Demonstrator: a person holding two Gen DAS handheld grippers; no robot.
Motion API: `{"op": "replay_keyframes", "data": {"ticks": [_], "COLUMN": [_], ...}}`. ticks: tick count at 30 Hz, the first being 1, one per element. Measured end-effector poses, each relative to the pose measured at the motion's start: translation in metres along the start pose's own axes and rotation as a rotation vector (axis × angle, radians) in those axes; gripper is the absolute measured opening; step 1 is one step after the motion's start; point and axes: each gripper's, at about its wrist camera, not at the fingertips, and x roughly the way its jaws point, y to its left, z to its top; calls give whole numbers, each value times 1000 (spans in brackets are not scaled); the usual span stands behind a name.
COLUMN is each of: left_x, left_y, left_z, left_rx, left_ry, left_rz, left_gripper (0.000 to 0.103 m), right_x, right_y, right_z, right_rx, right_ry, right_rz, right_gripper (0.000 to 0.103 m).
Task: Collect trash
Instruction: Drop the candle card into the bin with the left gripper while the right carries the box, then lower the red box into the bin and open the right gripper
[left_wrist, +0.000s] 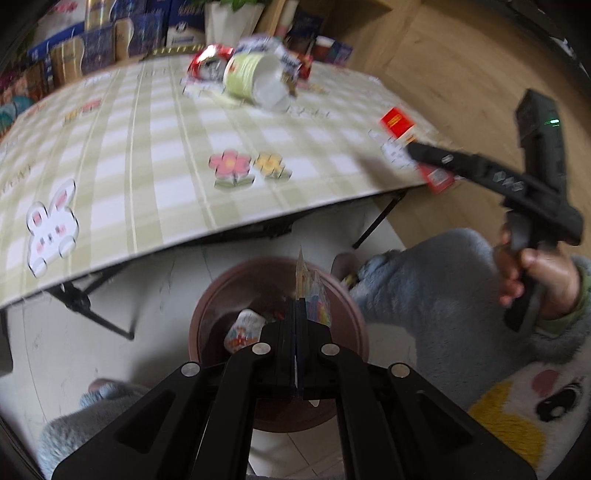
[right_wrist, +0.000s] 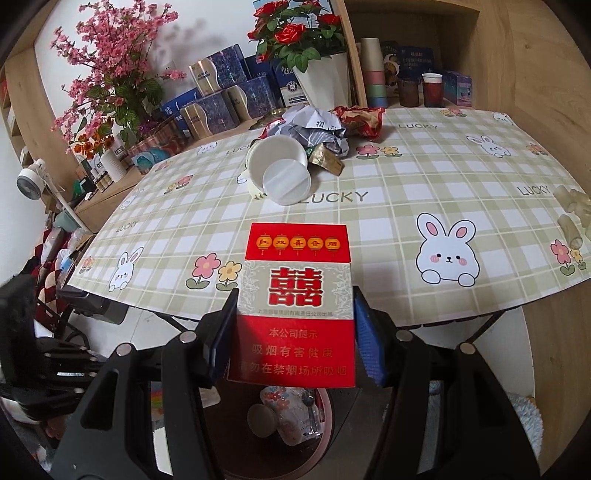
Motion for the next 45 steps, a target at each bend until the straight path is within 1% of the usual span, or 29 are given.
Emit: {"op": "replay_keyframes", "data": {"ticks": [7, 9, 12, 13, 14, 15, 16, 17, 18, 19, 20, 21, 23, 25, 27, 29, 30, 33, 35, 39, 45], "left_x": [42, 50, 56, 54, 51, 47, 43, 34, 29, 21, 15, 7, -13, -27, -39, -45, -47, -49, -53, -67, -63], "left_y": [9, 9, 10, 11, 12, 13, 13, 14, 13, 13, 12, 11, 8, 6, 4, 6, 8, 15, 23, 32, 39], "left_z": [-8, -7, -6, -4, -4, -2, -2, -1, 0, 2, 3, 4, 4, 2, -1, -6, -9, -21, -31, -39, -41], "left_rx": [-29, -27, -25, -38, -59, -79, -93, -108, -112, -118, -124, -132, -144, -137, -122, -124, -130, -154, -191, -245, -279], "left_ry": [85, 92, 86, 68, 48, 29, 8, -36, -57, -84, -102, -129, -206, -268, -321, -350, -360, -366, -378, -426, -409], "left_rz": [22, 21, 53, 53, 43, 39, 38, 41, 43, 51, 71, 107, 178, 243, 332, 385, 396, 395, 391, 378, 383], "left_gripper": [1, 1, 3, 10, 28, 40, 60, 64, 64, 68, 75, 78, 90, 92, 93, 94, 94, 94, 94, 94, 94], "right_x": [0, 0, 0, 0, 0, 0, 0, 1, 1, 2, 3, 3, 5, 7, 9, 13, 16, 23, 29, 41, 56], "right_y": [-2, -2, -2, -2, -2, -2, -1, -2, -2, -2, -2, -2, 0, 5, 10, 18, 24, 38, 46, 59, 68], "right_z": [-6, -7, -8, -9, -9, -11, -11, -13, -14, -16, -18, -20, -22, -28, -32, -38, -42, -51, -58, -71, -82], "right_rx": [1, 3, 4, 3, 1, -2, -4, -6, -7, -7, -7, -6, -7, -20, -36, -62, -82, -127, -154, -202, -229], "right_ry": [11, 14, 18, 19, 20, 21, 22, 23, 24, 25, 27, 31, 34, 40, 49, 70, 86, 124, 152, 211, 275], "right_rz": [-6, -6, -6, -6, -6, -6, -6, -5, -4, -3, -1, 3, 8, 16, 27, 45, 56, 77, 86, 101, 111], "right_gripper": [58, 58, 58, 58, 58, 58, 58, 58, 58, 58, 58, 58, 58, 58, 58, 58, 58, 58, 58, 58, 58]}}
